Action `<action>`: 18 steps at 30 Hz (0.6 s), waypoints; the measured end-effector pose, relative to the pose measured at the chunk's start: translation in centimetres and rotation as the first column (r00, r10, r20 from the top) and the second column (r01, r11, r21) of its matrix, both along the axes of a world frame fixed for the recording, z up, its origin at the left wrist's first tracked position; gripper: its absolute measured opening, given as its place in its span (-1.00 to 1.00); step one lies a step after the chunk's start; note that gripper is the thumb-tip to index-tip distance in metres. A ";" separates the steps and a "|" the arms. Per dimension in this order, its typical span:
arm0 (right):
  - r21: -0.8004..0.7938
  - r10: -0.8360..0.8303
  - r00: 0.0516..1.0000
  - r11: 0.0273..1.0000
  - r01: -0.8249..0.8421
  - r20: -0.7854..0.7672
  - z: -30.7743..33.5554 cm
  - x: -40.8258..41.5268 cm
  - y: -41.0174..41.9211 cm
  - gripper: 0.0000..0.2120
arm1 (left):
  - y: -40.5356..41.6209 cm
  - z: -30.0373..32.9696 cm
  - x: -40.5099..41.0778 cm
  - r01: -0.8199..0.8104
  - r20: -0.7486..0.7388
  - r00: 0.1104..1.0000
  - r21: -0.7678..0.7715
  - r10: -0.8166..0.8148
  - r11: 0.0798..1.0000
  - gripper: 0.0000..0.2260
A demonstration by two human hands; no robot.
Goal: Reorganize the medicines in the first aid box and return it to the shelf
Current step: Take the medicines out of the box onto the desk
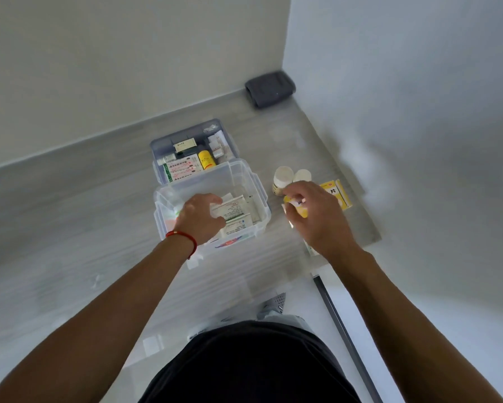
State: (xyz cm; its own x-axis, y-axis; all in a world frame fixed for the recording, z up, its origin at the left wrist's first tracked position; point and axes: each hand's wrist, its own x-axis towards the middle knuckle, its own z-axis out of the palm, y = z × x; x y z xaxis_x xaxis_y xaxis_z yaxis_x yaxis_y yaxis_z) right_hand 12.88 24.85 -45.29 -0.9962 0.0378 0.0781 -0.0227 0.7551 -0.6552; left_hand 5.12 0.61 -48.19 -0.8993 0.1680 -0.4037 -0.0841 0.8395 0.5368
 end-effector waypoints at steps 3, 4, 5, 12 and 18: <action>0.023 0.136 0.991 0.990 -0.137 0.011 0.5 -3.0 -3.2 -0.78 | 0.8 -1.4 -1.7 0.183 0.132 0.976 -0.073 -0.172 0.980 -0.27; 0.016 0.137 0.990 0.990 -0.138 0.029 0.4 -3.7 -3.8 -0.77 | 1.1 -1.8 -2.2 0.239 0.150 0.963 -0.097 -0.223 0.966 -0.21; -0.002 0.129 0.991 0.992 -0.129 0.046 0.1 -4.3 -4.2 -0.77 | 1.4 -2.3 -2.5 0.296 0.157 0.948 -0.126 -0.275 0.947 -0.17; -0.055 0.047 0.994 0.998 -0.042 0.094 -1.3 -4.7 -3.4 -0.77 | 2.6 -5.1 -2.9 0.387 0.122 0.922 -0.336 -0.368 0.859 -0.19; -0.085 0.009 1.000 0.996 -0.007 0.022 -2.0 -3.3 -2.2 -0.81 | 1.6 -4.6 -3.0 0.368 0.083 0.930 -0.239 -0.359 0.898 -0.53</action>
State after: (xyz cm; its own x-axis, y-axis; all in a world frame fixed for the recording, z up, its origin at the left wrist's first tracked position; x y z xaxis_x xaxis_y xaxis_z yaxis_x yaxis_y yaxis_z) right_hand 9.56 22.62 -47.27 -0.9980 0.0354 0.0531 -0.0134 0.6969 -0.7170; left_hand 2.12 2.25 -52.78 -0.7788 0.3719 -0.5051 0.2371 0.9201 0.3118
